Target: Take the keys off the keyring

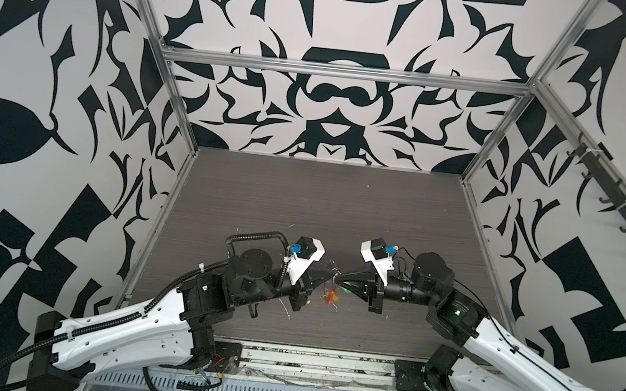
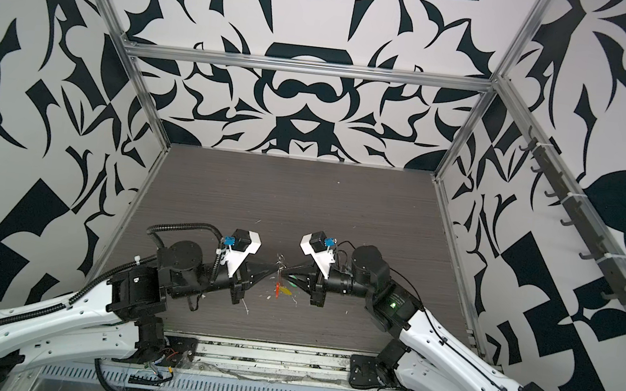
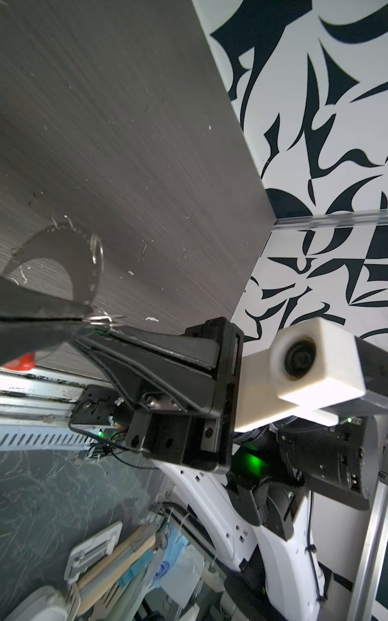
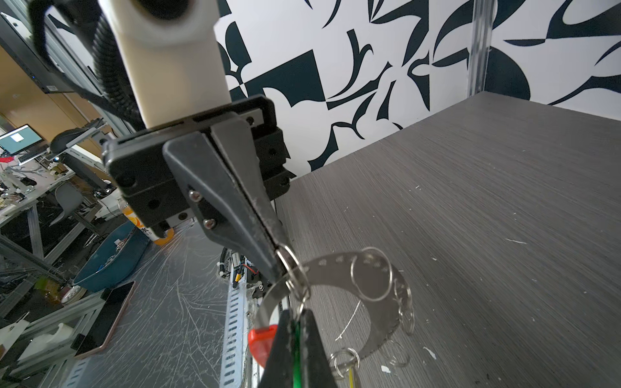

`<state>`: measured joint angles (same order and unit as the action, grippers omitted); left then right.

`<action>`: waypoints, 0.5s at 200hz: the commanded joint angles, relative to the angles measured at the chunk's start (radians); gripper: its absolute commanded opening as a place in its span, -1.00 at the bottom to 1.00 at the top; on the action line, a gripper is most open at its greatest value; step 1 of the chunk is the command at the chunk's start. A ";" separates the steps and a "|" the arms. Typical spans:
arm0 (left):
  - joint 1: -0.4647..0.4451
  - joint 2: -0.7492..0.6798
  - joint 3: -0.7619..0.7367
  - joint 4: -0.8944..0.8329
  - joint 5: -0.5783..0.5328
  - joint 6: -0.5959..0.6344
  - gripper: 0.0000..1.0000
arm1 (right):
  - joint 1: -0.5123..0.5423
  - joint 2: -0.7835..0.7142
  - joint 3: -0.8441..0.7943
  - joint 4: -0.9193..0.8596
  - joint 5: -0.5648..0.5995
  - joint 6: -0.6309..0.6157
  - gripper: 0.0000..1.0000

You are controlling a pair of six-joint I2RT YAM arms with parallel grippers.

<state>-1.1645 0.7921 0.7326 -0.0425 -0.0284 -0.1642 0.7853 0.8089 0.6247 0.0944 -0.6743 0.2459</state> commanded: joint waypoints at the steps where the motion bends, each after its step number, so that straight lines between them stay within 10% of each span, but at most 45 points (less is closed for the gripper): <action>1: -0.022 -0.023 0.005 0.058 -0.095 0.052 -1.00 | -0.004 0.004 0.015 0.021 0.046 0.019 -1.00; 100: -0.144 -0.002 0.009 0.060 -0.239 0.136 -1.00 | -0.004 -0.019 0.007 0.004 0.058 0.030 -1.00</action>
<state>-1.2865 0.8005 0.7326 -0.0360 -0.2401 -0.0597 0.7864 0.8055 0.6247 0.0895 -0.6666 0.2604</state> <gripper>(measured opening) 0.042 0.054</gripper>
